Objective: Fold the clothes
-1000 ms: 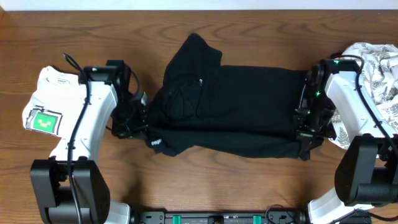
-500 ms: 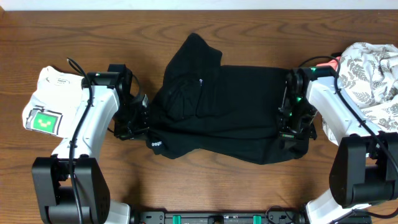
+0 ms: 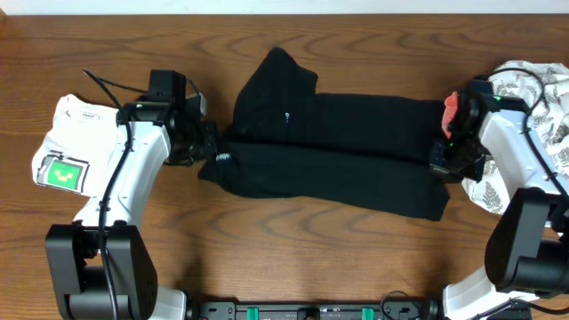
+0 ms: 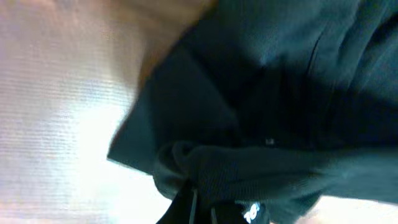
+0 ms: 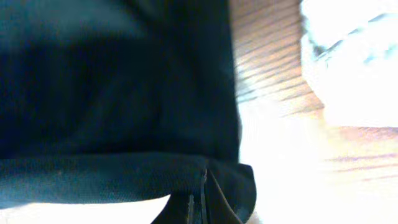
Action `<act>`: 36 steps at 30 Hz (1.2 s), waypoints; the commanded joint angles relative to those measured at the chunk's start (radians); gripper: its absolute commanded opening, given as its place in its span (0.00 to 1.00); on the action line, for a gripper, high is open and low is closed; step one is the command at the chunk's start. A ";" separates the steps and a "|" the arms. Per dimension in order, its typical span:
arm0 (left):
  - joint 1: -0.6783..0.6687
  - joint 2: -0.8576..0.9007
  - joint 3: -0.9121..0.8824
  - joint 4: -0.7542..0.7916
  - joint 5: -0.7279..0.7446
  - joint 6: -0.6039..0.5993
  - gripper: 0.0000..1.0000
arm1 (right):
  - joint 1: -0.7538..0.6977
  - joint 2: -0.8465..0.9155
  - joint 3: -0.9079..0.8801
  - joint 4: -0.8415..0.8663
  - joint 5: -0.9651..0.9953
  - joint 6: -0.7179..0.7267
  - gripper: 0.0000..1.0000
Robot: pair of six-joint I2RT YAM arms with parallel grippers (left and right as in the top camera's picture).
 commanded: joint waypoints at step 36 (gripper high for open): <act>-0.085 -0.246 0.033 -0.017 -0.014 0.064 0.06 | 0.077 -0.040 0.111 0.000 -0.145 -0.216 0.01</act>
